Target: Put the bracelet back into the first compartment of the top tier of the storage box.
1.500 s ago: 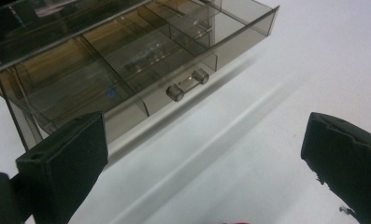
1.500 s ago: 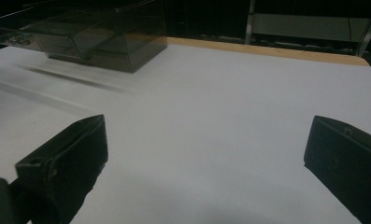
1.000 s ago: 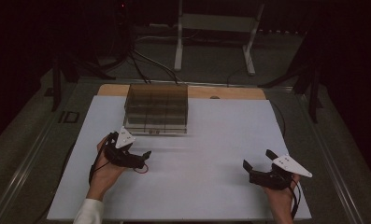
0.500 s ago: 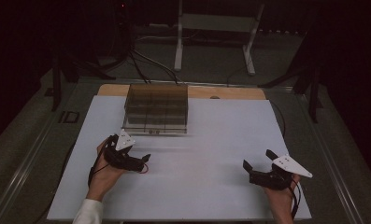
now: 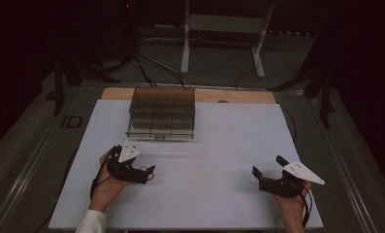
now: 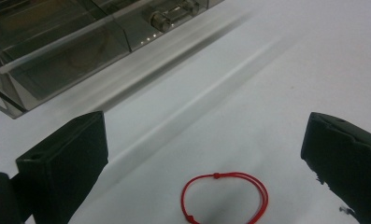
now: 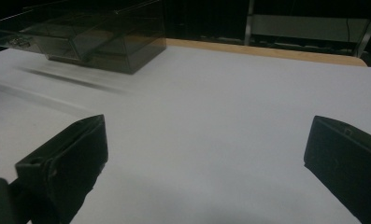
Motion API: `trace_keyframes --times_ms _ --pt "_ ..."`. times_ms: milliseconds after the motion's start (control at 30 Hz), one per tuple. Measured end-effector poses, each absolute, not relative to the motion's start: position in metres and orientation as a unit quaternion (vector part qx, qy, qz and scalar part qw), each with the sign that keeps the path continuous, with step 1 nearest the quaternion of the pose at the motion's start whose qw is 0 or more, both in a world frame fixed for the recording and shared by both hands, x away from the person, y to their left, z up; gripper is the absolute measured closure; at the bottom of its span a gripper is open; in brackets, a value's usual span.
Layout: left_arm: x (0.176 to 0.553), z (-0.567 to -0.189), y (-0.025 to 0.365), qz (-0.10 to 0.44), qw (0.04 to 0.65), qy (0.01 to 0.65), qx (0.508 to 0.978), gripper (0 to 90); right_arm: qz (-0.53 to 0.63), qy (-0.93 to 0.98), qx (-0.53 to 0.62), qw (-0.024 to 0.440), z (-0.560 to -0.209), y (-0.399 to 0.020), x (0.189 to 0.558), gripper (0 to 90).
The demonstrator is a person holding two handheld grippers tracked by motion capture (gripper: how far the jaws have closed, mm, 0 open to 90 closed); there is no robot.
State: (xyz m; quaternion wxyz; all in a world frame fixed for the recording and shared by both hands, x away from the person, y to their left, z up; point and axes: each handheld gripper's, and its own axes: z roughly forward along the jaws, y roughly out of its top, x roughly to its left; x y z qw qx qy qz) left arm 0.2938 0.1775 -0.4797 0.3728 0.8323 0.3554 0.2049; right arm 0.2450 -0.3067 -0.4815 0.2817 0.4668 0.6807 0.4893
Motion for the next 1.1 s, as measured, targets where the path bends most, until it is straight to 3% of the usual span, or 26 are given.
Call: trace_keyframes --times_ms 1100 --pt "0.289 -0.511 0.166 0.163 0.331 0.357 0.858 2.3 0.489 0.680 0.467 0.283 -0.481 -0.307 0.245 0.4"
